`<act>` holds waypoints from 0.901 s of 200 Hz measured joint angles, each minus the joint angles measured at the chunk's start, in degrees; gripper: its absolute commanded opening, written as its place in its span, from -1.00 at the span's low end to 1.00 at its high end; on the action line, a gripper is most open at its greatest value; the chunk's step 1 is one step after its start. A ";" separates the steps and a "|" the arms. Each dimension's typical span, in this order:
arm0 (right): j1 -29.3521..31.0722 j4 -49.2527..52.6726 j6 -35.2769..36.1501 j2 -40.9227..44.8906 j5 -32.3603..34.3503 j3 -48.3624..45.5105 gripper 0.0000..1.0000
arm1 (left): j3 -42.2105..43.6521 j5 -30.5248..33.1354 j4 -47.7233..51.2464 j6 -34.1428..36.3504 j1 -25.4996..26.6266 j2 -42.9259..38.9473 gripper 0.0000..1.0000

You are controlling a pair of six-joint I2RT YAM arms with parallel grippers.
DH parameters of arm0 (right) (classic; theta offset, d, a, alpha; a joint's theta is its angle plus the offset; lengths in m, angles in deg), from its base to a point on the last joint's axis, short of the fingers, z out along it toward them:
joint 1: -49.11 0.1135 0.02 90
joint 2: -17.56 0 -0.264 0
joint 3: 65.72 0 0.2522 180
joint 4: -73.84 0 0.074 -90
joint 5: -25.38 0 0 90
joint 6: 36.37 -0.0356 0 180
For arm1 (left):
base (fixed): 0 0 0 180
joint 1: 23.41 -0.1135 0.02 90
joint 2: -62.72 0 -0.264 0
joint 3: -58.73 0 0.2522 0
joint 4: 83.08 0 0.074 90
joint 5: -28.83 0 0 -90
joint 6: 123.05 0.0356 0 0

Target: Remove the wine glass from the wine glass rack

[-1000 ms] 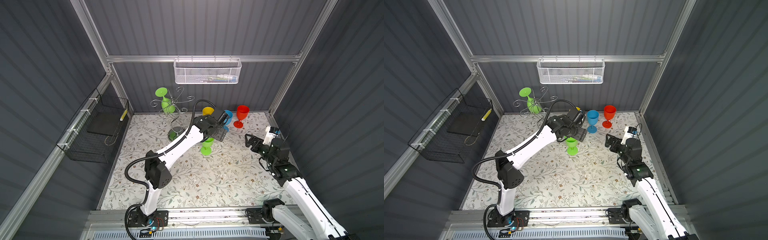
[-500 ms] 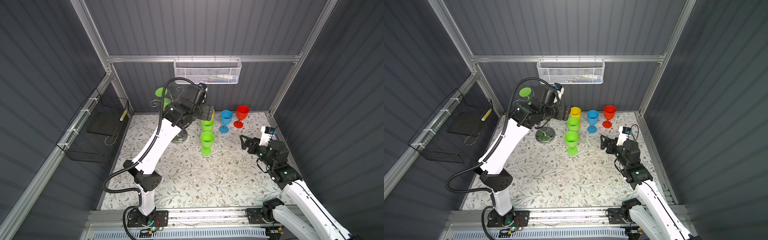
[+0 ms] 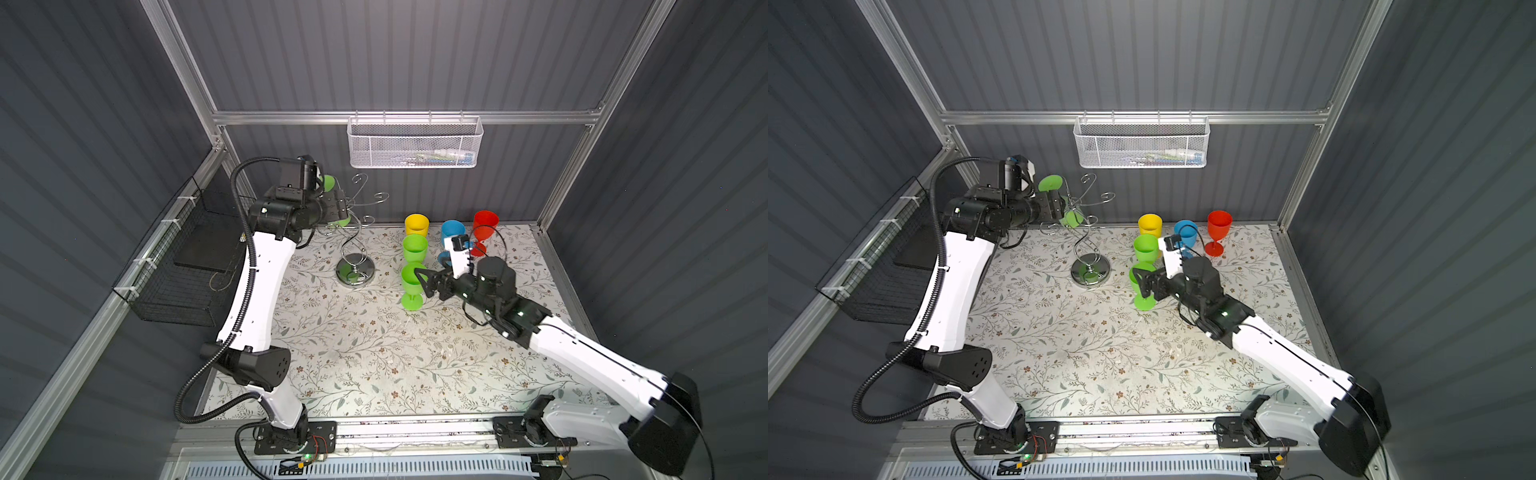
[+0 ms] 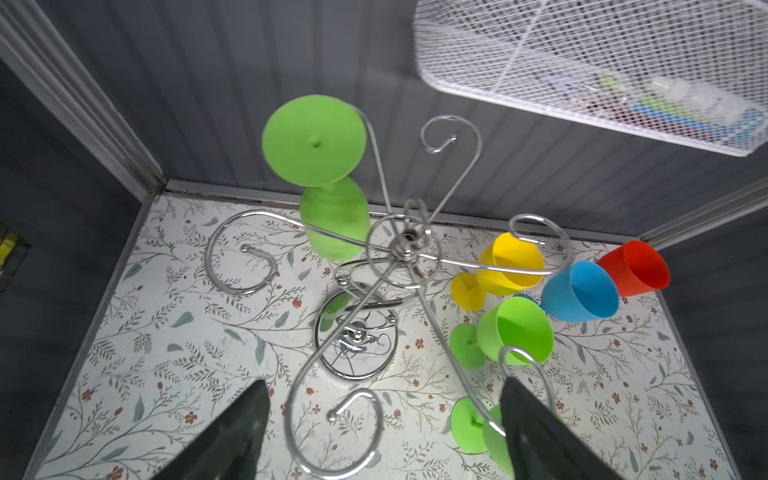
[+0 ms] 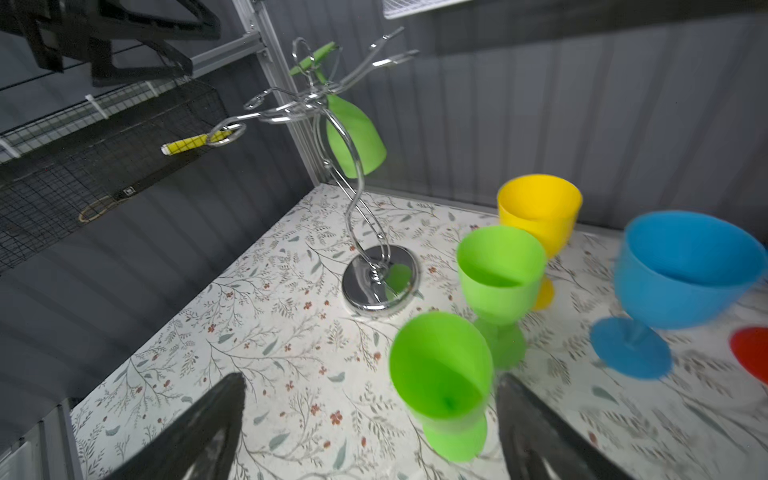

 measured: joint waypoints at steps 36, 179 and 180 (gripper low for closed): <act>2.56 -3.04 1.40 -12.92 0.02 11.76 0.87 | 4.11 -5.64 -2.69 -2.40 -8.66 -0.04 0.75; 2.82 -9.11 4.96 -34.67 3.04 35.93 0.88 | 9.22 -14.34 -10.82 -10.08 -13.11 -0.22 0.75; 2.80 -9.11 4.98 -34.67 3.04 35.95 0.88 | 9.22 -14.38 -10.86 -10.08 -13.11 -0.22 0.75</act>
